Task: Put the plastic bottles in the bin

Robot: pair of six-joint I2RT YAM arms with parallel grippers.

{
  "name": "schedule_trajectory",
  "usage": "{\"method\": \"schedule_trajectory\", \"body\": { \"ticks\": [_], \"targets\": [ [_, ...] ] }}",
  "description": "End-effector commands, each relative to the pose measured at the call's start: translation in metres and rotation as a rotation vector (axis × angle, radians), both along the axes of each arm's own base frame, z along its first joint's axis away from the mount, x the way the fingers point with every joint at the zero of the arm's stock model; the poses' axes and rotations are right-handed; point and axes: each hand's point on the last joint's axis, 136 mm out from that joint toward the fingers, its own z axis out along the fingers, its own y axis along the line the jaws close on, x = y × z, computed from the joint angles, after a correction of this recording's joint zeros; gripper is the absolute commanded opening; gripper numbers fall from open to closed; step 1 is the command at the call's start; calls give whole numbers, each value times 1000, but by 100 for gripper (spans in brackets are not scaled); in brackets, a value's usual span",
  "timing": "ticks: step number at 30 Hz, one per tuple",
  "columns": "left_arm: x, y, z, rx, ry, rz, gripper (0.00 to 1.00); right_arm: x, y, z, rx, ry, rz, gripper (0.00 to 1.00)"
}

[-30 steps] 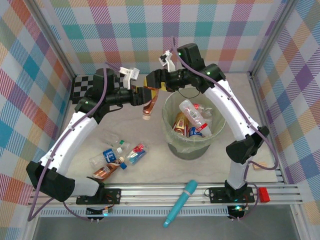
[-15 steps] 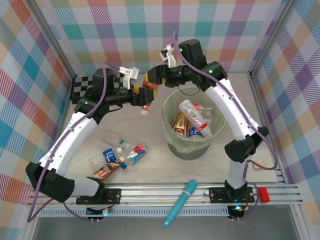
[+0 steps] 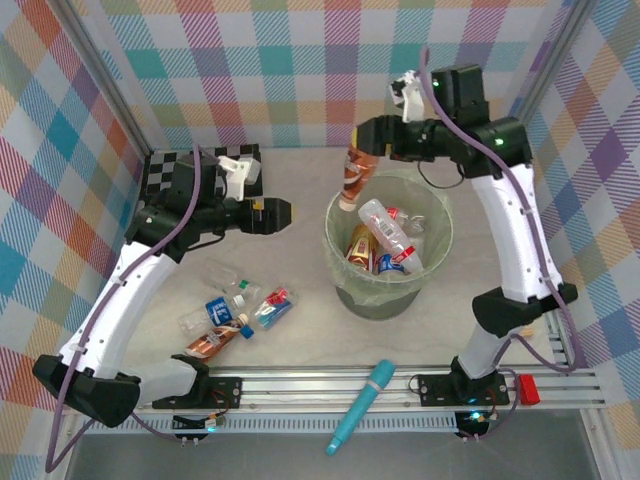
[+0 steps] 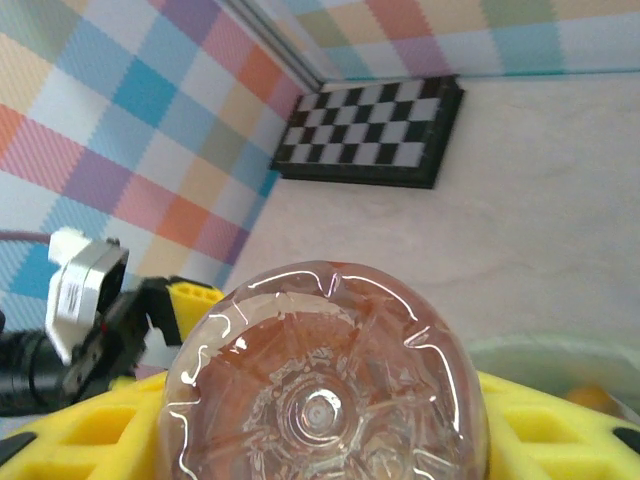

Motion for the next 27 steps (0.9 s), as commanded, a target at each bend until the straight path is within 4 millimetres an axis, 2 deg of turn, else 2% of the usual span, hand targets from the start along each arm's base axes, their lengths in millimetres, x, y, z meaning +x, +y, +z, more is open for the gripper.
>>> {"method": "schedule_trajectory", "body": {
  "ticks": [1, 5, 10, 16, 23, 27],
  "targets": [
    [-3, 42, -41, 137, 201, 186, 100, -29, -24, -25, -162, 55, 10, 42],
    [-11, 64, -70, 251, 307, 264, 98, -42, -31, -47, -234, 133, 31, 40],
    [-29, 71, -84, 302, 367, 248, 93, -53, -30, -69, -265, 205, 60, 40],
    [-55, 73, -105, 367, 442, 203, 88, -63, -9, -112, -292, 310, 120, 39],
    [-64, 52, -123, 279, 472, 147, 85, -68, -7, -163, -338, 412, 105, 40],
    [-71, 45, -136, 295, 503, 105, 85, -72, -1, -176, -342, 436, 118, 47]
  ]
}}
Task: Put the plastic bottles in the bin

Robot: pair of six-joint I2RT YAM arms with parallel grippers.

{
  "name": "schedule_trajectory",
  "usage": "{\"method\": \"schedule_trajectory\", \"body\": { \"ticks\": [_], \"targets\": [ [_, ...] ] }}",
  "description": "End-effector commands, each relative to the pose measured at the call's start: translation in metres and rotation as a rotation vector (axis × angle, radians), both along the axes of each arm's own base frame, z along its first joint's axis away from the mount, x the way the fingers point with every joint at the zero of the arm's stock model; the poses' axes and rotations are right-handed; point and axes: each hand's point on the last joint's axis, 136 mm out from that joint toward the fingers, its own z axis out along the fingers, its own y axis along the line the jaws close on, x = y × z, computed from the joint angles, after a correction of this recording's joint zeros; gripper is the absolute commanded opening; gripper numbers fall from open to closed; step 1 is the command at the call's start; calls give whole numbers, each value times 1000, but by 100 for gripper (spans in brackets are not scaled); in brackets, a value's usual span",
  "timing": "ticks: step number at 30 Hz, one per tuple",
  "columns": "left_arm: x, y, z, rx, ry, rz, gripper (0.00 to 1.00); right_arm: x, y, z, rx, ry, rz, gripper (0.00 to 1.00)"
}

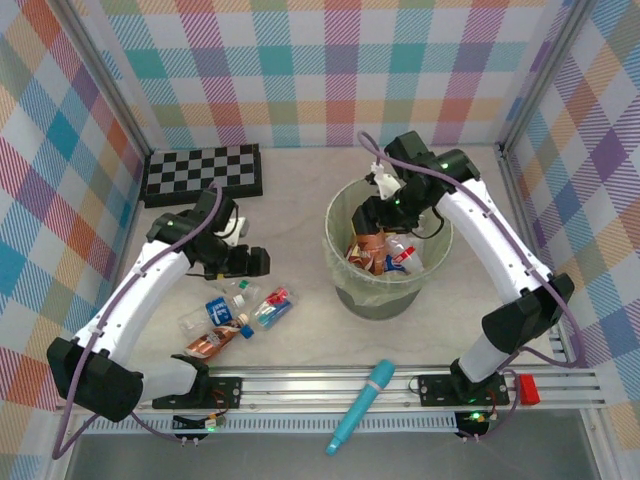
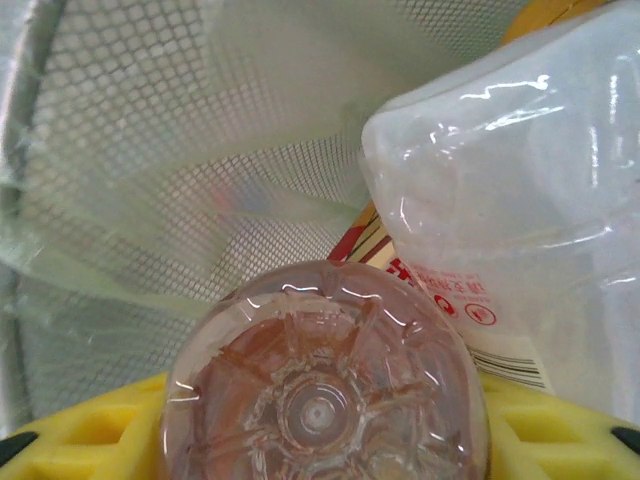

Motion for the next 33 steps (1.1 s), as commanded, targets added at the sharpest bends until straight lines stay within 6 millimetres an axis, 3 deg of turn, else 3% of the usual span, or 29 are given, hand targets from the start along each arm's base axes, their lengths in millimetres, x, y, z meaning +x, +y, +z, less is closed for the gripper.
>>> {"method": "schedule_trajectory", "body": {
  "ticks": [1, 4, 6, 12, 14, 21, 29, 33],
  "targets": [
    [-7, -10, -3, -31, 15, -34, 85, -12, 5, 8, 32, -2, 5, 54],
    [-14, -11, -8, -22, 36, -65, 85, -12, 5, 19, 44, -22, 10, 70],
    [-18, -12, -10, -22, 46, -76, 85, -12, 1, 28, 31, -42, 4, 75],
    [-26, -13, -21, -32, 70, -75, 85, -17, -9, 46, 1, -73, 3, 76],
    [-28, -14, -22, -43, 69, -74, 85, -20, -10, 43, -4, -54, -1, 75],
    [-32, -14, -26, -46, 80, -78, 83, -28, 7, 23, 63, 39, -4, 55],
    [-36, -19, -32, -56, 106, -96, 81, -24, 21, -7, 89, 99, -25, 48],
    [-38, -21, -36, -60, 135, -73, 80, -18, 19, 1, 88, 61, -40, 45]
  ]
}}
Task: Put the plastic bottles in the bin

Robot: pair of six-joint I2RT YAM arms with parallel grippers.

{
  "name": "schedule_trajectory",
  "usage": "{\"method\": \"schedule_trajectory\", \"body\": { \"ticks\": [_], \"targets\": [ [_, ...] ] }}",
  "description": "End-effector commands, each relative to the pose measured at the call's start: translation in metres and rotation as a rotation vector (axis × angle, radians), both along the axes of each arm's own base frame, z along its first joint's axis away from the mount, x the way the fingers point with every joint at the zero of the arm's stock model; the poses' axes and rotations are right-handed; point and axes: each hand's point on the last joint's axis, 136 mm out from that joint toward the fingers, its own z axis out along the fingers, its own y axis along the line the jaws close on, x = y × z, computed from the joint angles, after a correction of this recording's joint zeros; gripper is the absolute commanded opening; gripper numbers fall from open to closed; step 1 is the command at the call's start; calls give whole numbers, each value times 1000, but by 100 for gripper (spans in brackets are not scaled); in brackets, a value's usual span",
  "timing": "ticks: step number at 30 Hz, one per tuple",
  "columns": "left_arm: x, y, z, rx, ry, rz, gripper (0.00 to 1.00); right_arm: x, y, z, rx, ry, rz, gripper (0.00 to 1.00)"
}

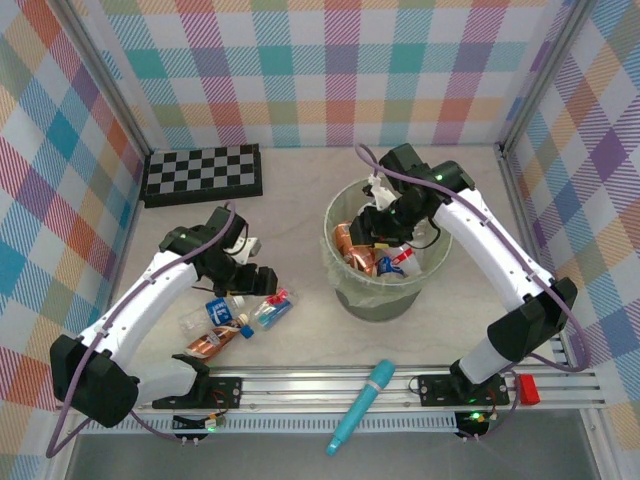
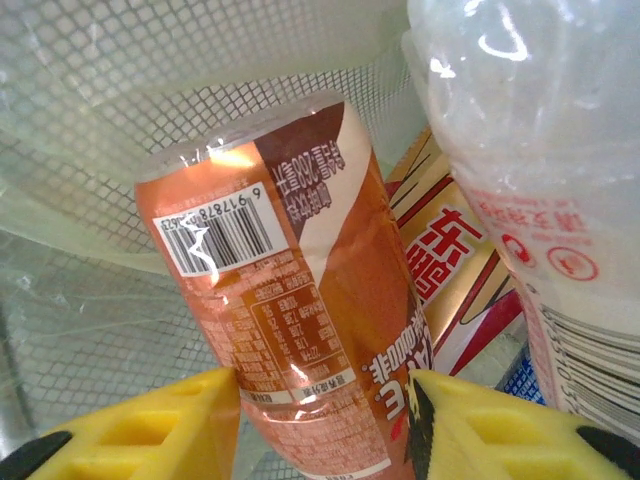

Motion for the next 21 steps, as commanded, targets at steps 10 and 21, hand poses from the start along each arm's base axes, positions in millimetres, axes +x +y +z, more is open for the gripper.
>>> {"method": "schedule_trajectory", "body": {
  "ticks": [10, 21],
  "targets": [
    [-12, -10, -26, 53, 48, -25, 86, 12, -9, 70, 56, -222, -29, 53],
    [-15, -8, -70, 166, 110, 35, 91, 12, -32, 97, 96, -312, -94, 58]
  ]
}}
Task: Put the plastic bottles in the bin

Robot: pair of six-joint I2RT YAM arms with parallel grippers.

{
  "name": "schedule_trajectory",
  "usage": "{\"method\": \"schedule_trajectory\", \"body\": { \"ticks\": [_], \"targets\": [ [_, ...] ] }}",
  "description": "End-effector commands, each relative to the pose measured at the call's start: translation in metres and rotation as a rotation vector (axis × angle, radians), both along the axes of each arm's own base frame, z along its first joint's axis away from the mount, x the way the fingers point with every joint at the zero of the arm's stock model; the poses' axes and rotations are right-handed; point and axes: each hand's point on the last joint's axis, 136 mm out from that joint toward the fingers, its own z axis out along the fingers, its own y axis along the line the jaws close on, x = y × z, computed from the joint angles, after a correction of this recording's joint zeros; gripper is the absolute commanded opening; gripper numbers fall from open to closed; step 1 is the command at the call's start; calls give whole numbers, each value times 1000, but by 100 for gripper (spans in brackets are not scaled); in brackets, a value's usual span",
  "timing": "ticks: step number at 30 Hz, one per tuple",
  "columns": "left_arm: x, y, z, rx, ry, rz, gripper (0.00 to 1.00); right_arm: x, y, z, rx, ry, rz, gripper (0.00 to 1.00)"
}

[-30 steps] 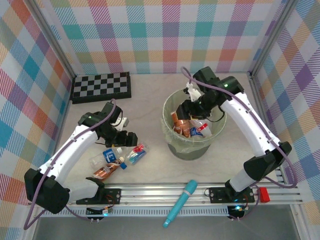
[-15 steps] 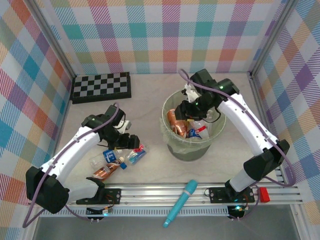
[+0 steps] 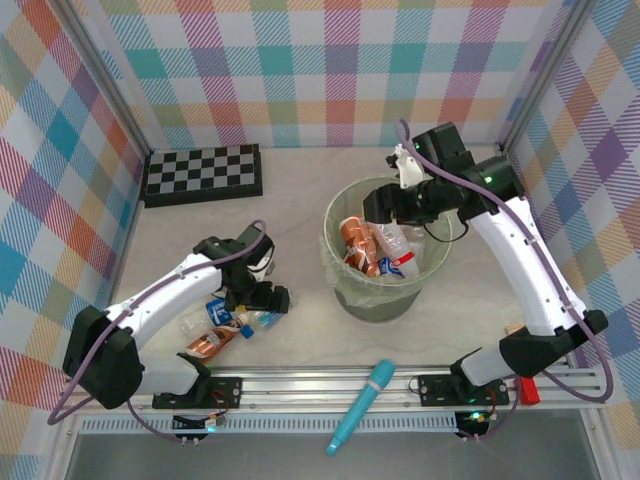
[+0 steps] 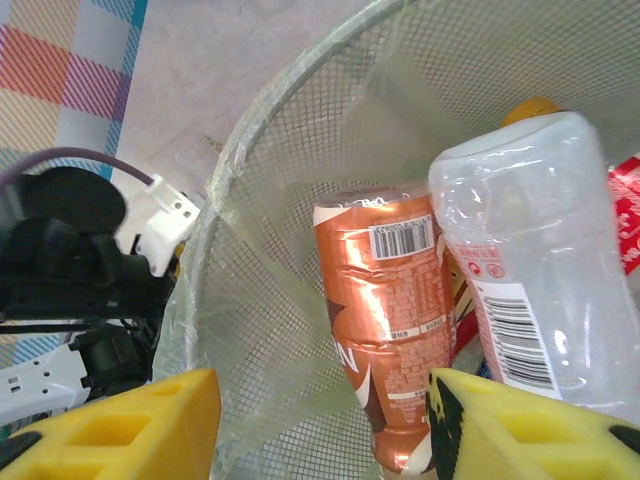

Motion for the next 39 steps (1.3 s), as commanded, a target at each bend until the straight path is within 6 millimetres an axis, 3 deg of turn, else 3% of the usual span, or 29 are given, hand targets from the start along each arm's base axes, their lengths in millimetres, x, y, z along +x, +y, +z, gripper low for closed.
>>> {"method": "schedule_trajectory", "body": {
  "ticks": [1, 14, 19, 26, 32, 39],
  "targets": [
    [6, 1, -10, 13, -15, 71, 92, -1, -7, 10, 6, -41, -14, 58],
    [5, 2, -44, 40, 4, 92, 84, -1, -15, 5, -2, -36, -32, 60],
    [10, 1, -54, 61, 4, 89, 75, -3, -16, 5, -3, -33, -35, 60],
    [18, -4, -50, 59, -18, 82, 60, -3, -19, 5, -3, -38, -43, 60],
    [29, -14, -23, 13, -70, 82, 55, -3, -20, 11, 3, -58, -47, 61],
    [55, -17, 41, -9, -209, 79, 53, 9, -9, 36, 94, -126, -54, 60]
  ]
}}
